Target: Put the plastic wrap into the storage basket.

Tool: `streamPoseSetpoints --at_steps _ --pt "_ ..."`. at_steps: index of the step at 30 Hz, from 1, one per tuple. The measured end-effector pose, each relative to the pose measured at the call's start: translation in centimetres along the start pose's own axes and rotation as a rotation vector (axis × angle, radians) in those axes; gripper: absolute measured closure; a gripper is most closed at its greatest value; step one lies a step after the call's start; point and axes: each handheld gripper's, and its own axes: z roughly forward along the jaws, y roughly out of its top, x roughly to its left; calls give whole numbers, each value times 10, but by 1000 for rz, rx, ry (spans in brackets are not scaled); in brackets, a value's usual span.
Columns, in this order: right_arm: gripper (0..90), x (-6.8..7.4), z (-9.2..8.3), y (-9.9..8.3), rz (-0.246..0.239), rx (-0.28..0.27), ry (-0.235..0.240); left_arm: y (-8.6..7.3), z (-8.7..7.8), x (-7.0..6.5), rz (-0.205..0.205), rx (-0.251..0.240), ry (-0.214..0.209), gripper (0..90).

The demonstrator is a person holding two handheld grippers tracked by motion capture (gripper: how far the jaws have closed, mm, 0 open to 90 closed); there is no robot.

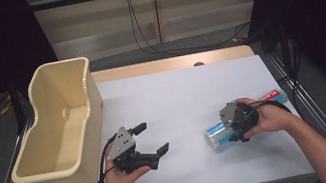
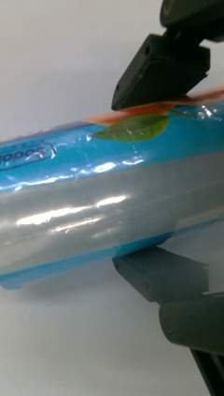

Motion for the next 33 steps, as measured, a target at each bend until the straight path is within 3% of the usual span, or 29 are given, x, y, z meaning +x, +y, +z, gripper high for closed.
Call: streamPoseSetpoints --at_steps 1,4,6,7,8,10,11,12,13,16,20,23,27,30,31,32,33 --pt "266 -1 5 15 6 -29 12 0 -2 0 -1 -3 6 49" --pt "277 -1 10 31 23 -45 20 1 -8 2 -2 -7 14 51" --pt "296 -2 19 60 1 -84 33 1 -12 3 1 -6 23 52" --pt "296 -2 19 60 1 -84 33 1 -14 4 3 -4 25 52" --pt "306 -2 25 80 0 -102 51 1 -16 4 4 -4 28 52" --pt "310 -2 29 90 -12 -120 62 1 -20 5 4 -5 32 52" --pt "313 -1 35 109 -13 -150 88 1 -23 6 5 -10 41 53" --pt "313 -1 35 109 -13 -150 88 1 -25 7 2 -15 45 53" --pt "314 1 40 123 -22 -171 99 1 -27 8 -4 -17 48 53" --pt "310 1 43 129 -7 -186 98 0 -31 12 -18 -22 60 53" --pt "271 4 37 119 39 -250 93 0 -30 12 -22 -11 58 53" --pt "138 7 24 106 98 -313 44 0 -25 11 -26 -1 44 53" --pt "77 11 5 79 202 -466 -17 2 -15 8 -22 5 31 50" --pt "64 16 -13 46 370 -658 -78 4 -6 6 -21 11 13 48" --pt "28 20 -21 25 472 -738 -141 5 -3 5 -20 16 8 48" --pt "28 20 -21 25 472 -738 -141 5 -1 4 -19 18 1 48" --pt "22 23 -25 16 507 -762 -175 6 2 3 -18 20 -4 48"
